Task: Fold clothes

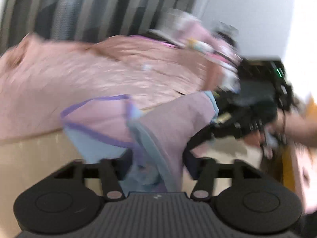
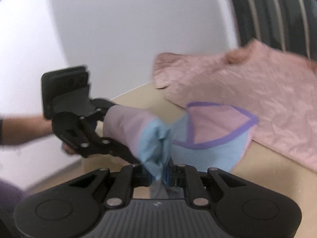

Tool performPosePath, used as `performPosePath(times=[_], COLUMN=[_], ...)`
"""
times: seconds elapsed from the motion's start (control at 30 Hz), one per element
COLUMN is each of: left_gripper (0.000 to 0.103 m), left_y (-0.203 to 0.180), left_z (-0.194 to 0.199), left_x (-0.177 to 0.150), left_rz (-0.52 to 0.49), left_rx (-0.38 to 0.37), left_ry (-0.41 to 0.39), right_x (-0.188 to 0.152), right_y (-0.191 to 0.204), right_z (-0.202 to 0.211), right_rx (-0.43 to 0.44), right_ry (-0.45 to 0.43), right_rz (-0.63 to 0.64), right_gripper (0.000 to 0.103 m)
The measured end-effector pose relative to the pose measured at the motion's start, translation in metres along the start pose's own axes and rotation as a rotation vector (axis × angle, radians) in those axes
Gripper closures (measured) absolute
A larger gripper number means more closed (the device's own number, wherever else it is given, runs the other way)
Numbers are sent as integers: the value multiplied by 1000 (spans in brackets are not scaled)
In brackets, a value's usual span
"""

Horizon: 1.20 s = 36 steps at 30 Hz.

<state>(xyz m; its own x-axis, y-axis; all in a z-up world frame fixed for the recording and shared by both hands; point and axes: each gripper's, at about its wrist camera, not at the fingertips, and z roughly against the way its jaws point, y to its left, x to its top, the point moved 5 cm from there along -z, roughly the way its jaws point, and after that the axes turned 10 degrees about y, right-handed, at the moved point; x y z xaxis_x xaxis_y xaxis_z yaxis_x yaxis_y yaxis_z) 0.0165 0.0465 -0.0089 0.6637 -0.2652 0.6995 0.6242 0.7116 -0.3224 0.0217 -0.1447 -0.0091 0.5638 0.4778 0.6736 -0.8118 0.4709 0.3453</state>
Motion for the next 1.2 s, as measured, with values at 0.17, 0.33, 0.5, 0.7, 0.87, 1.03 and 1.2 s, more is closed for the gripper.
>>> performPosePath(times=[0.17,0.33,0.5,0.7,0.87,1.03,1.2], left_gripper=[42,47,95,97,97,54,35], left_y=[26,28,23,7,-21,-33,-11], left_z=[-2,5,11,26,33,54,67], left_x=[4,2,-4,-21,-56,-76,-49], left_rz=[222,340,455,527,472,445,444], left_rx=[-14,-6,0,53,148,222,274], left_ry=[-34,-54,-146,-197,-151,-168,-197], right_x=[7,-3,-16,-26,-47,-63,-37], right_y=[-35,-47,-38,-19,10,35,21], right_z=[-2,-2,-7,7,19,23,43], right_rx=[-57,-68,-3,-1,32,11,-130], right_ry=[-73,-67,-69,-101,-70,-42,-145], right_rz=[-203,-311,-361,-351,-364,-345,-343], right_gripper=[53,53,88,97,97,89,58])
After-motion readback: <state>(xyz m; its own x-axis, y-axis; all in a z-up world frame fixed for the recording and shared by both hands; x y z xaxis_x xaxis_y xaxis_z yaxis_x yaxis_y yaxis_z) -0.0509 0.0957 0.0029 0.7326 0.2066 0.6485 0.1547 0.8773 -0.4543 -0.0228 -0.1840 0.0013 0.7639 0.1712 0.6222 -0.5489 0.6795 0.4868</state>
